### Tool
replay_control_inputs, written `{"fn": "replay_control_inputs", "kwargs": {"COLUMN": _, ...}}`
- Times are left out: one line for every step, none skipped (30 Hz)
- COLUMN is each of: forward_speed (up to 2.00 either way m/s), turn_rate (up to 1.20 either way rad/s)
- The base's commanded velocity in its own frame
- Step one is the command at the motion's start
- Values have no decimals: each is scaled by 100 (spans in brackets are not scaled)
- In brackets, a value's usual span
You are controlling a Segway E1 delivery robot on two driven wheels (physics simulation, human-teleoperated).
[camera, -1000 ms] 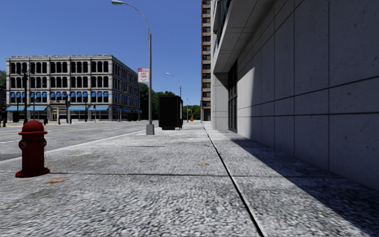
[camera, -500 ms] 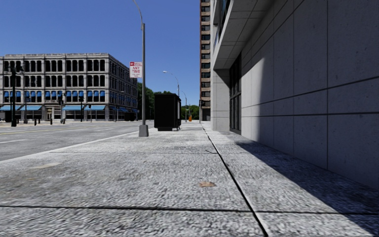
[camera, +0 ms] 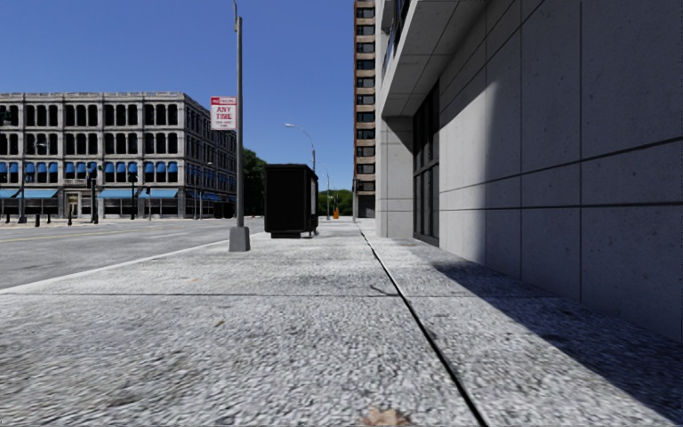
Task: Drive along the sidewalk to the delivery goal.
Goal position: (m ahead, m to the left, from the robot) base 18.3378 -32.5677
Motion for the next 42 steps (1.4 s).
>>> {"fn": "replay_control_inputs", "kwargs": {"forward_speed": 200, "turn_rate": 0}}
{"fn": "replay_control_inputs", "kwargs": {"forward_speed": 200, "turn_rate": 0}}
{"fn": "replay_control_inputs", "kwargs": {"forward_speed": 200, "turn_rate": 0}}
{"fn": "replay_control_inputs", "kwargs": {"forward_speed": 200, "turn_rate": 0}}
{"fn": "replay_control_inputs", "kwargs": {"forward_speed": 200, "turn_rate": 0}}
{"fn": "replay_control_inputs", "kwargs": {"forward_speed": 200, "turn_rate": 0}}
{"fn": "replay_control_inputs", "kwargs": {"forward_speed": 200, "turn_rate": 0}}
{"fn": "replay_control_inputs", "kwargs": {"forward_speed": 200, "turn_rate": 0}}
{"fn": "replay_control_inputs", "kwargs": {"forward_speed": 200, "turn_rate": 0}}
{"fn": "replay_control_inputs", "kwargs": {"forward_speed": 200, "turn_rate": 0}}
{"fn": "replay_control_inputs", "kwargs": {"forward_speed": 200, "turn_rate": 0}}
{"fn": "replay_control_inputs", "kwargs": {"forward_speed": 200, "turn_rate": 0}}
{"fn": "replay_control_inputs", "kwargs": {"forward_speed": 200, "turn_rate": 0}}
{"fn": "replay_control_inputs", "kwargs": {"forward_speed": 200, "turn_rate": 0}}
{"fn": "replay_control_inputs", "kwargs": {"forward_speed": 200, "turn_rate": 0}}
{"fn": "replay_control_inputs", "kwargs": {"forward_speed": 200, "turn_rate": 0}}
{"fn": "replay_control_inputs", "kwargs": {"forward_speed": 200, "turn_rate": 0}}
{"fn": "replay_control_inputs", "kwargs": {"forward_speed": 200, "turn_rate": 0}}
{"fn": "replay_control_inputs", "kwargs": {"forward_speed": 200, "turn_rate": 0}}
{"fn": "replay_control_inputs", "kwargs": {"forward_speed": 200, "turn_rate": 0}}
{"fn": "replay_control_inputs", "kwargs": {"forward_speed": 200, "turn_rate": 0}}
{"fn": "replay_control_inputs", "kwargs": {"forward_speed": 200, "turn_rate": 0}}
{"fn": "replay_control_inputs", "kwargs": {"forward_speed": 200, "turn_rate": 0}}
{"fn": "replay_control_inputs", "kwargs": {"forward_speed": 200, "turn_rate": 0}}
{"fn": "replay_control_inputs", "kwargs": {"forward_speed": 200, "turn_rate": 0}}
{"fn": "replay_control_inputs", "kwargs": {"forward_speed": 200, "turn_rate": 0}}
{"fn": "replay_control_inputs", "kwargs": {"forward_speed": 200, "turn_rate": 0}}
{"fn": "replay_control_inputs", "kwargs": {"forward_speed": 200, "turn_rate": 0}}
{"fn": "replay_control_inputs", "kwargs": {"forward_speed": 200, "turn_rate": 0}}
{"fn": "replay_control_inputs", "kwargs": {"forward_speed": 200, "turn_rate": 0}}
{"fn": "replay_control_inputs", "kwargs": {"forward_speed": 200, "turn_rate": 0}}
{"fn": "replay_control_inputs", "kwargs": {"forward_speed": 200, "turn_rate": 0}}
{"fn": "replay_control_inputs", "kwargs": {"forward_speed": 200, "turn_rate": 0}}
{"fn": "replay_control_inputs", "kwargs": {"forward_speed": 200, "turn_rate": 0}}
{"fn": "replay_control_inputs", "kwargs": {"forward_speed": 200, "turn_rate": 0}}
{"fn": "replay_control_inputs", "kwargs": {"forward_speed": 200, "turn_rate": 0}}
{"fn": "replay_control_inputs", "kwargs": {"forward_speed": 200, "turn_rate": 0}}
{"fn": "replay_control_inputs", "kwargs": {"forward_speed": 200, "turn_rate": 0}}
{"fn": "replay_control_inputs", "kwargs": {"forward_speed": 200, "turn_rate": 0}}
{"fn": "replay_control_inputs", "kwargs": {"forward_speed": 200, "turn_rate": 0}}
{"fn": "replay_control_inputs", "kwargs": {"forward_speed": 200, "turn_rate": 0}}
{"fn": "replay_control_inputs", "kwargs": {"forward_speed": 200, "turn_rate": 0}}
